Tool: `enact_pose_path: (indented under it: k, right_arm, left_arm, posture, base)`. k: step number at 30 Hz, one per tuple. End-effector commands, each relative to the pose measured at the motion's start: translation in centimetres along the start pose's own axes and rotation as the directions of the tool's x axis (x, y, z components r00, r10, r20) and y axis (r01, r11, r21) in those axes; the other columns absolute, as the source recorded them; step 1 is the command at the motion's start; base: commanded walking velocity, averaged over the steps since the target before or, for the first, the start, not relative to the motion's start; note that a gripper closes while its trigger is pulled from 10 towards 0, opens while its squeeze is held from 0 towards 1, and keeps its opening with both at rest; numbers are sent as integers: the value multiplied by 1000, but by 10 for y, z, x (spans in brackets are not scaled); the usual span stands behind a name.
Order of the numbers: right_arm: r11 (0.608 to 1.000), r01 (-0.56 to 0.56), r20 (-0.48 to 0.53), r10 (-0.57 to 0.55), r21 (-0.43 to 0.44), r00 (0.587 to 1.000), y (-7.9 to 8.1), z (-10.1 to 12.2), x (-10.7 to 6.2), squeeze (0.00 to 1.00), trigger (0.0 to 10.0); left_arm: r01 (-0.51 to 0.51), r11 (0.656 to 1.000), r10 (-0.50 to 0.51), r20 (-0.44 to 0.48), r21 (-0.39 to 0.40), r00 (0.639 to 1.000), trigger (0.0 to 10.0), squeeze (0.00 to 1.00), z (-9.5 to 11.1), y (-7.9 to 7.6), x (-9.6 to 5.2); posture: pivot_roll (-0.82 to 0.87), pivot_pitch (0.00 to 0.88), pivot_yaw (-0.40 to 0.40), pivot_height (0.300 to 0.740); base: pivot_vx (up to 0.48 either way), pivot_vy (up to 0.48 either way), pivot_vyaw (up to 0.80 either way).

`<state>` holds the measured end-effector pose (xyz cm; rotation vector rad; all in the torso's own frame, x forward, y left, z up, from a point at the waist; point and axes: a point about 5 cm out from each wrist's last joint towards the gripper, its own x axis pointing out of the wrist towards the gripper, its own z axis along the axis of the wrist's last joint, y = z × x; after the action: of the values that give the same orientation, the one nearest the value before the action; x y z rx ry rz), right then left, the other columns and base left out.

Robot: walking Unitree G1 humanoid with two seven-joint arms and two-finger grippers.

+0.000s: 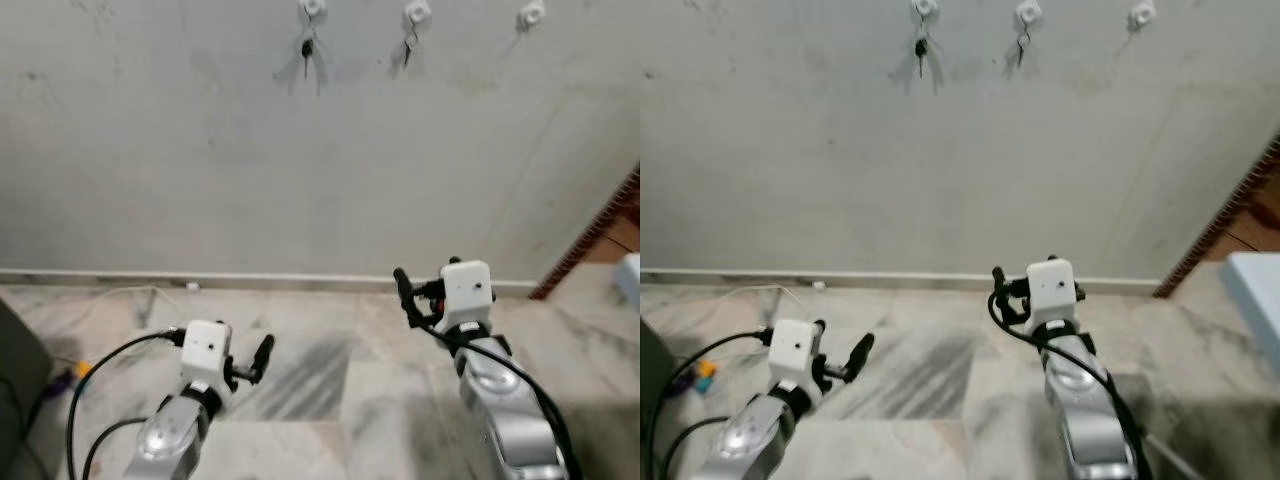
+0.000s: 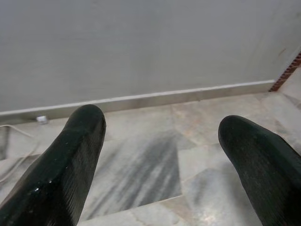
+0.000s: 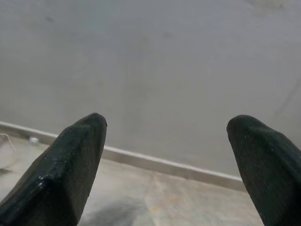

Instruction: Hang keys on a hook

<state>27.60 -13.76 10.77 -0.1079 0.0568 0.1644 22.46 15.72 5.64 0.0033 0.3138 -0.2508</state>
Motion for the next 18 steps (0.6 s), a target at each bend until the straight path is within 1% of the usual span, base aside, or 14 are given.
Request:
enact_pose_path:
  k: [1,14,18]
  right_arm:
    - [1000,5,3,-5,-11,1000,-3,2,1,0,10000]
    - [1000,7,4,-7,-13,1000,-4,2,1,0,10000]
    - [1000,6,2,-6,-16,1000,-4,1,0,0,10000]
  left_arm:
    - [13,1000,-13,7,-6,1000,10000,0,1,-2,0]
    - [15,1000,-15,4,-4,1000,10000,0,0,-3,0]
    - [12,1000,-12,3,-2,1000,10000,0,-1,-3,0]
  posture:
    - [50,71,-15,740]
    - [49,71,-16,740]
    - [46,73,-18,740]
  base:
    - [-289,0,0]
    - [-287,0,0]
    - [0,0,0]
